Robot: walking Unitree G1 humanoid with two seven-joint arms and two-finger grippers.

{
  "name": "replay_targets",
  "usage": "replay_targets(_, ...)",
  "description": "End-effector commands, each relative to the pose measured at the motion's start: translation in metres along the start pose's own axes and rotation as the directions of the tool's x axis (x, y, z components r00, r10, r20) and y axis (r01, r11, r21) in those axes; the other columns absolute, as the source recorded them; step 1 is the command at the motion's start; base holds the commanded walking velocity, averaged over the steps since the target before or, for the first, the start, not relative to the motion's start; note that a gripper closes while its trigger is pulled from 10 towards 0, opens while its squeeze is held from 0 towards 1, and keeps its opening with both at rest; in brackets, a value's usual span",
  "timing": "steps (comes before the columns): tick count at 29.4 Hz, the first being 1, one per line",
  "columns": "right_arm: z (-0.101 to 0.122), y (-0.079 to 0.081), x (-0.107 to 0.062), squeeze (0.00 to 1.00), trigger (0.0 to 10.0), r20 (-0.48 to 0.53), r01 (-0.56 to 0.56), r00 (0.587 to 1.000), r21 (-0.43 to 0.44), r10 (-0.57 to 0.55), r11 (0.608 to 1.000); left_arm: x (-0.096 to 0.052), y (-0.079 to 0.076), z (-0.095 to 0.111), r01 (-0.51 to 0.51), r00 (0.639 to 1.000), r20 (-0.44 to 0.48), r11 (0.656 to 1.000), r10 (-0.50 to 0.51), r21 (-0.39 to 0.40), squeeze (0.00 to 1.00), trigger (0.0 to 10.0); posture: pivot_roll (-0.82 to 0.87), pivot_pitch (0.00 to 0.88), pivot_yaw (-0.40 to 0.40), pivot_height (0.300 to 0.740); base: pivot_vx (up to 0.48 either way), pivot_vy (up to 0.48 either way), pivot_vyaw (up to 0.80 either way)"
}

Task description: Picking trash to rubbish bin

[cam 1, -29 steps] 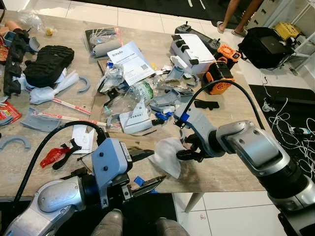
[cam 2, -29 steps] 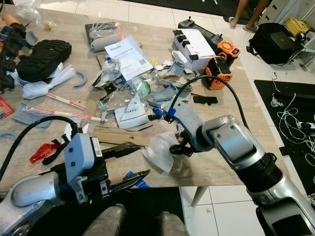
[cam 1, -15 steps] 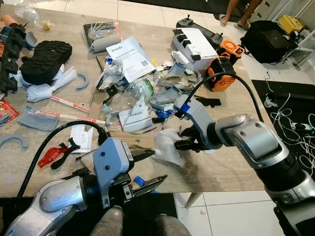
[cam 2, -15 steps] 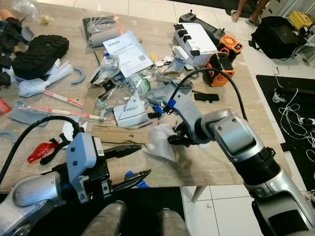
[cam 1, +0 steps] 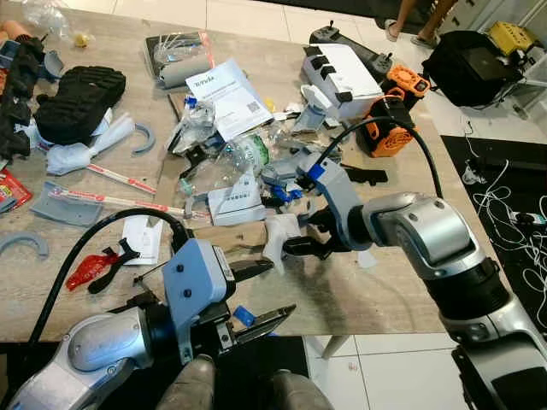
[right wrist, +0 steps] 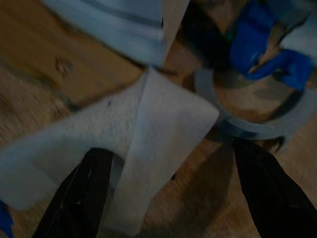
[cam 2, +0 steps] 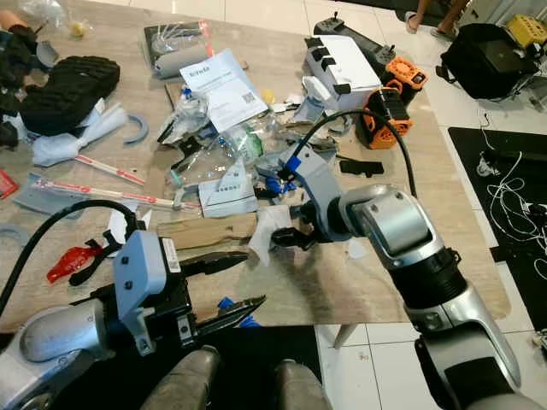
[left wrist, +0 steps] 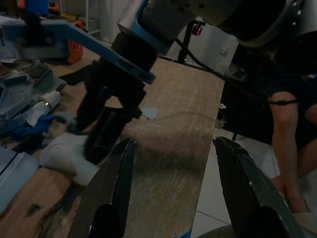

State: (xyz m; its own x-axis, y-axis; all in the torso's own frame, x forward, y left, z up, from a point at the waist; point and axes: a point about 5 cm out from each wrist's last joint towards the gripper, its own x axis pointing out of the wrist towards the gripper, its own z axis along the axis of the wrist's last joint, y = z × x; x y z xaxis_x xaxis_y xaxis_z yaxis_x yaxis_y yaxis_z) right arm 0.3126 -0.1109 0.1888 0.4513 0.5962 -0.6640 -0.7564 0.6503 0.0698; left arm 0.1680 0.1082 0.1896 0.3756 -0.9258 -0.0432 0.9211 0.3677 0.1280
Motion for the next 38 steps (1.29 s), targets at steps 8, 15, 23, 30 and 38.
replay_targets(8, 0.004, -0.007, 0.003, 0.0, 10.0, -0.007, 0.051, 0.999, 0.031, -0.051, 0.998, 0.003, -0.007, 0.0, 0.029, 1.0, -0.003, 0.999, -0.03, -0.019, 0.0, 10.0, 0.02, 0.187, -0.173, 0.74, 0.0, 0.0, 0.0)
replay_targets(15, -0.011, -0.005, 0.011, 0.0, 7.4, -0.111, 0.063, 0.992, -0.008, -0.064, 0.998, 0.004, -0.008, 0.001, 0.033, 0.999, -0.001, 0.999, -0.033, -0.02, 0.0, 10.0, 0.02, 0.187, -0.176, 0.74, 0.0, 0.0, 0.0)
replay_targets(23, -0.022, 0.0, 0.015, 0.0, 0.0, -0.158, 0.045, 0.986, -0.029, -0.049, 0.999, 0.002, -0.011, 0.0, 0.05, 0.999, -0.015, 0.998, -0.05, -0.029, 0.0, 10.0, 0.02, 0.184, -0.177, 0.74, 0.0, 0.0, 0.0)
replay_targets(30, -0.023, -0.001, 0.015, 0.0, 0.0, -0.158, 0.05, 0.986, -0.027, -0.054, 0.998, -0.002, -0.015, -0.006, 0.093, 0.993, -0.066, 0.995, -0.095, -0.035, 0.0, 10.0, 0.02, 0.177, -0.176, 0.74, 0.0, 0.0, 0.0)
replay_targets(38, -0.022, -0.003, 0.012, 0.0, 0.0, -0.144, 0.047, 0.988, -0.014, -0.048, 0.999, -0.005, -0.015, -0.013, 0.102, 0.987, -0.123, 0.995, -0.103, -0.019, 0.0, 10.0, 0.02, 0.174, -0.175, 0.74, 0.0, 0.0, 0.0)
